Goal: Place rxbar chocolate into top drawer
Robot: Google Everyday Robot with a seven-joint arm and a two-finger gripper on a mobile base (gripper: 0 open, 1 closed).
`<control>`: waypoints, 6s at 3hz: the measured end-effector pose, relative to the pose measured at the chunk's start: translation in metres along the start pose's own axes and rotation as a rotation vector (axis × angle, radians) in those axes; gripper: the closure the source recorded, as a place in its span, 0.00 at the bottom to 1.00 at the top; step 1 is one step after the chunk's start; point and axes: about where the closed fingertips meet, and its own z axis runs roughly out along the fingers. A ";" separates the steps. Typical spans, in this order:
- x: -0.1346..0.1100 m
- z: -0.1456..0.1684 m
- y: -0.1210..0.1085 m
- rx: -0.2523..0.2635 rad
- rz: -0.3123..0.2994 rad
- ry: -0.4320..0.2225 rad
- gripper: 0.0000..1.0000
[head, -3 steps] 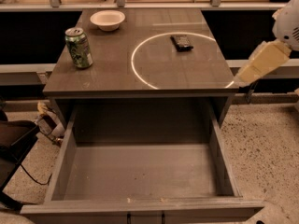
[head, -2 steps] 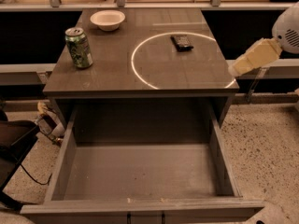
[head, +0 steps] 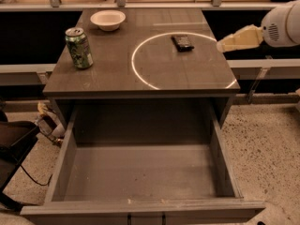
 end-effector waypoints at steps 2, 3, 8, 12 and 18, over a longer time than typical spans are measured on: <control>-0.021 0.003 -0.011 0.044 0.006 -0.086 0.00; -0.022 0.006 -0.006 0.038 0.021 -0.094 0.00; -0.031 0.191 0.063 -0.103 0.069 -0.150 0.00; -0.016 0.286 0.057 -0.119 0.162 -0.147 0.00; -0.015 0.293 0.052 -0.146 0.254 -0.141 1.00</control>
Offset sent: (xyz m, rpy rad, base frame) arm 0.0147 -0.0005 0.0164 0.0216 -0.0854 -0.0170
